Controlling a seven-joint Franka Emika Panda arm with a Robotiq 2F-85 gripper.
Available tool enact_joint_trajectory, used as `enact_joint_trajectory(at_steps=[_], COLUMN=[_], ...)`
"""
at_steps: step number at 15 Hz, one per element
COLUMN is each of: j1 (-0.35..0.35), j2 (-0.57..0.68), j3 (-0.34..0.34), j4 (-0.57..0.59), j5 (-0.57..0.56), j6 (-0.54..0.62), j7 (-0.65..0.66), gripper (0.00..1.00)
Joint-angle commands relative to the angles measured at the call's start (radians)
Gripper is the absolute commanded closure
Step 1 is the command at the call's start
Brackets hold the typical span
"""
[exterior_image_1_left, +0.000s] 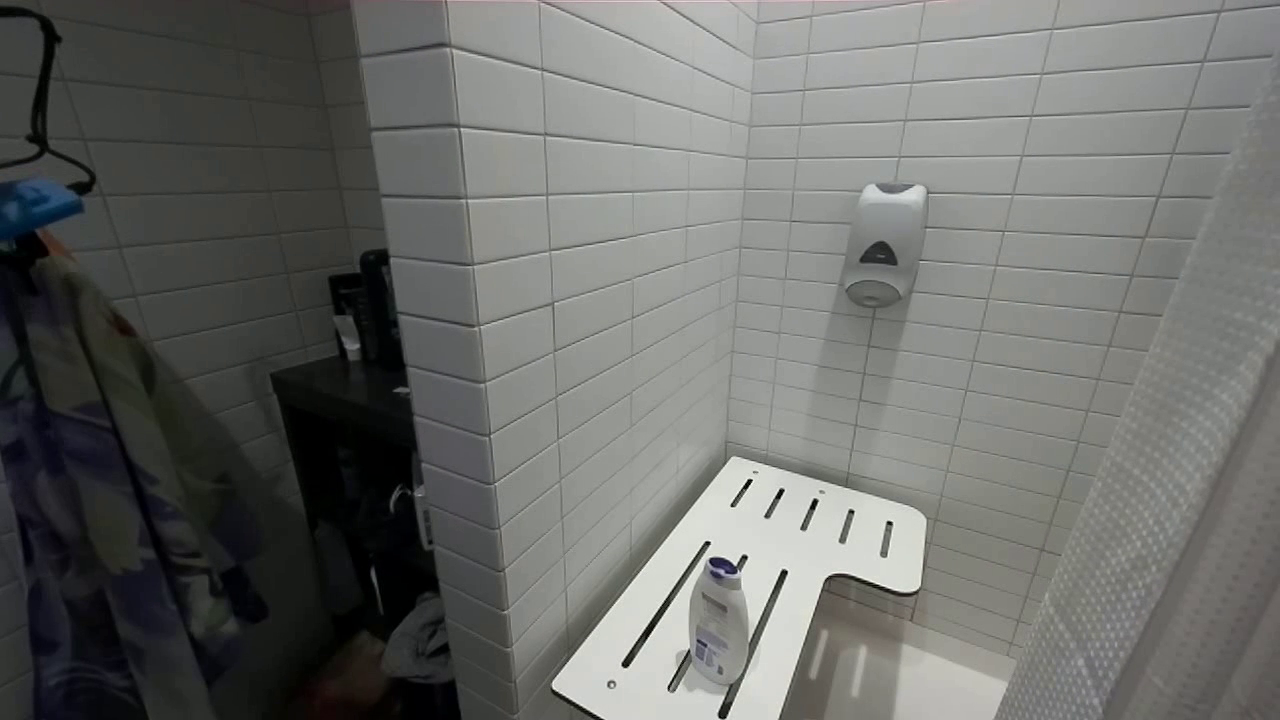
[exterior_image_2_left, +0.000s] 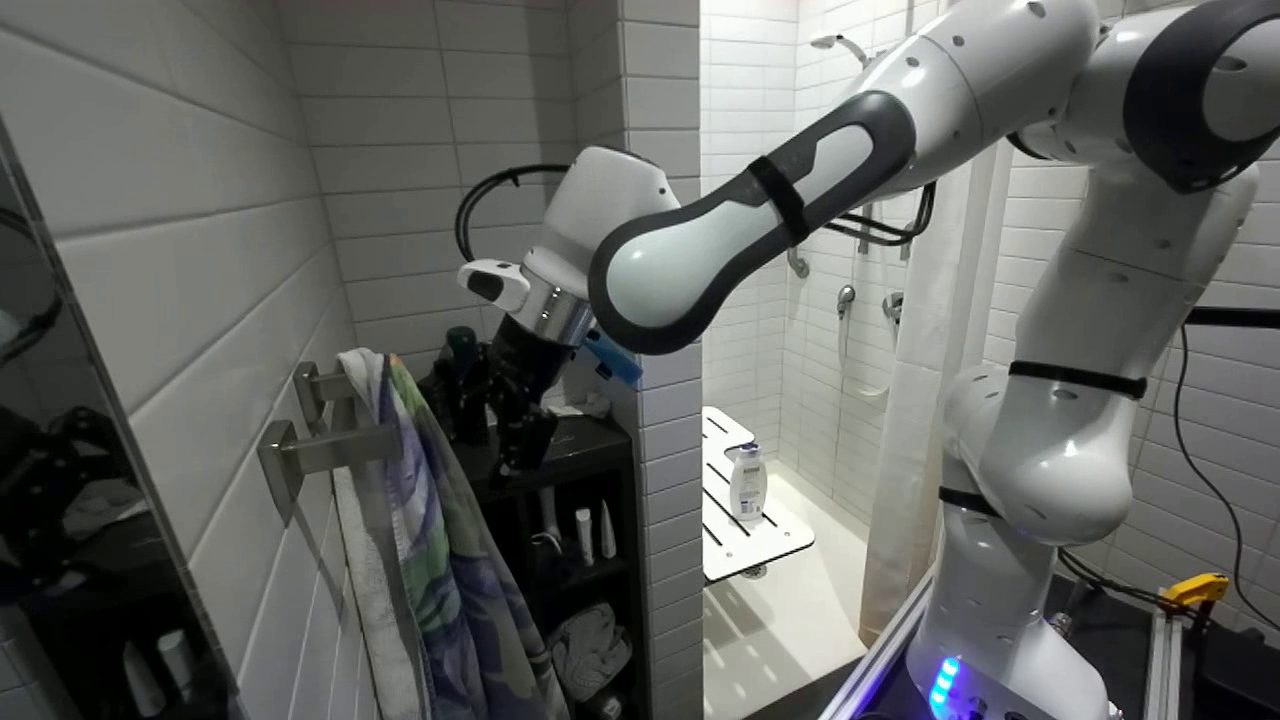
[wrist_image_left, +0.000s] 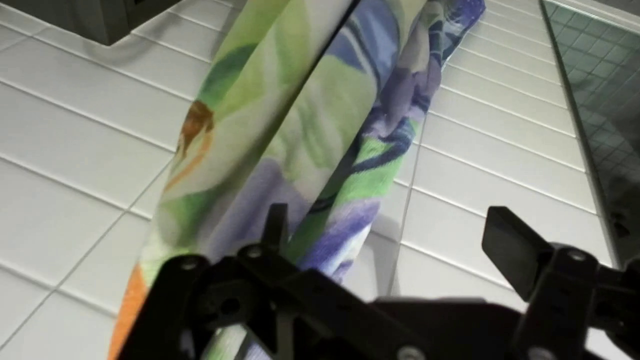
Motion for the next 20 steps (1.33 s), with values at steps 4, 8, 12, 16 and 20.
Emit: enact_joint_trajectory(at_steps=[4, 8, 12, 16, 20], j1=[-0.039, -0.045, -0.045, -0.045, -0.045], j2=[0.020, 0.024, 0.024, 0.024, 0.024], j3=[0.009, 0.012, 0.014, 0.014, 0.014], j4=[0.010, 0.010, 0.010, 0.010, 0.010], j5=[-0.097, -0.102, -0.102, -0.102, -0.102], j6=[0.004, 0.003, 0.003, 0.002, 0.002], j7=[0.063, 0.067, 0.071, 0.071, 0.072], gripper=[0.00, 0.00, 0.00, 0.00, 0.00])
